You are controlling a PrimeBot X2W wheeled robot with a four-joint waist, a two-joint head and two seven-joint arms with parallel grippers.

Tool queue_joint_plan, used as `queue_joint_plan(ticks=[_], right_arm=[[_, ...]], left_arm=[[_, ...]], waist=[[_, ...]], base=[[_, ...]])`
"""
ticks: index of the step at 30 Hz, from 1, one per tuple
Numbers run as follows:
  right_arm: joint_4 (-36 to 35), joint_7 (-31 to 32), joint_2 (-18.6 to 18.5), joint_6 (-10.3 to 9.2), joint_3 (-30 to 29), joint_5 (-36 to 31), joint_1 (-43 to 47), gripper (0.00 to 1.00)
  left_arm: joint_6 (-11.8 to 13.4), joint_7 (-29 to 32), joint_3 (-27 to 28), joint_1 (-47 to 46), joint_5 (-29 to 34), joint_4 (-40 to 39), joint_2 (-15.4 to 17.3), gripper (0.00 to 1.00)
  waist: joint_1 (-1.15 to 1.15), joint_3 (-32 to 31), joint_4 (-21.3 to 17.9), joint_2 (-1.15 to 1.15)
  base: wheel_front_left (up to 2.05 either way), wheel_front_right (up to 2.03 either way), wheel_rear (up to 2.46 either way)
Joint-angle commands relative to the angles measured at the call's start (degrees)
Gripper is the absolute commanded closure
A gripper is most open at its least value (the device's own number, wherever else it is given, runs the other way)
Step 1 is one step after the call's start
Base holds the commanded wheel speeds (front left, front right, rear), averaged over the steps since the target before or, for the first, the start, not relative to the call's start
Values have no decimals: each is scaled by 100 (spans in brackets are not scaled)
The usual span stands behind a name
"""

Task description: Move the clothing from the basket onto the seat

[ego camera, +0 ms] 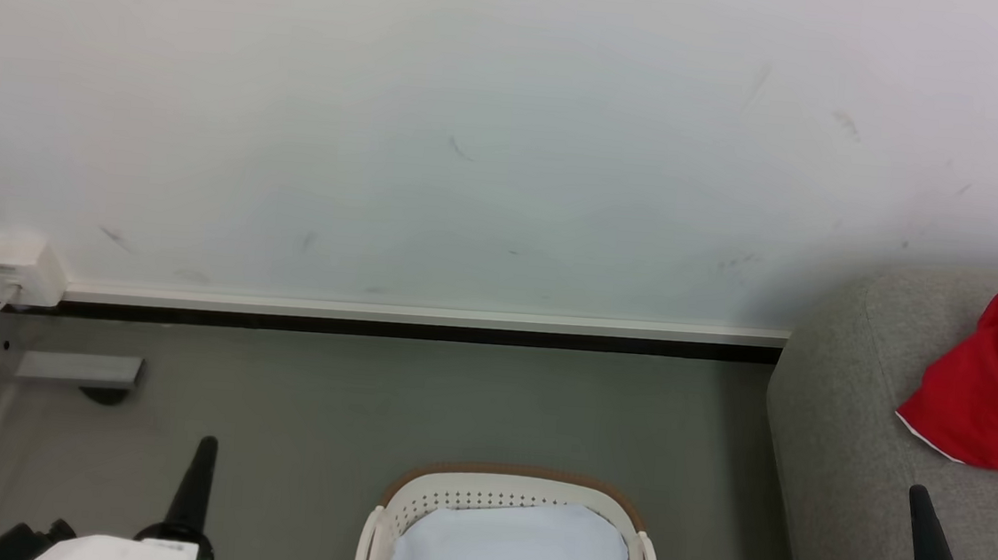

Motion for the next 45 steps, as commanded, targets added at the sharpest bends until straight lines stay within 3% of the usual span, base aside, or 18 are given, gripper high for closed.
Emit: queue_joint_plan(ticks=[1,45], right_arm=[[-51,31,-1,-6,-32,105,-92,100],[-144,516,56,-10,-332,1781,-205,100]], left_arm=[[-15,35,20,-105,-127,-65,49,100],[-21,522,182,-159,-1988,-181,63,100]], waist=[[0,1,0,0],[-1,66,-21,0]], base=[[0,0,0],[0,0,0]])
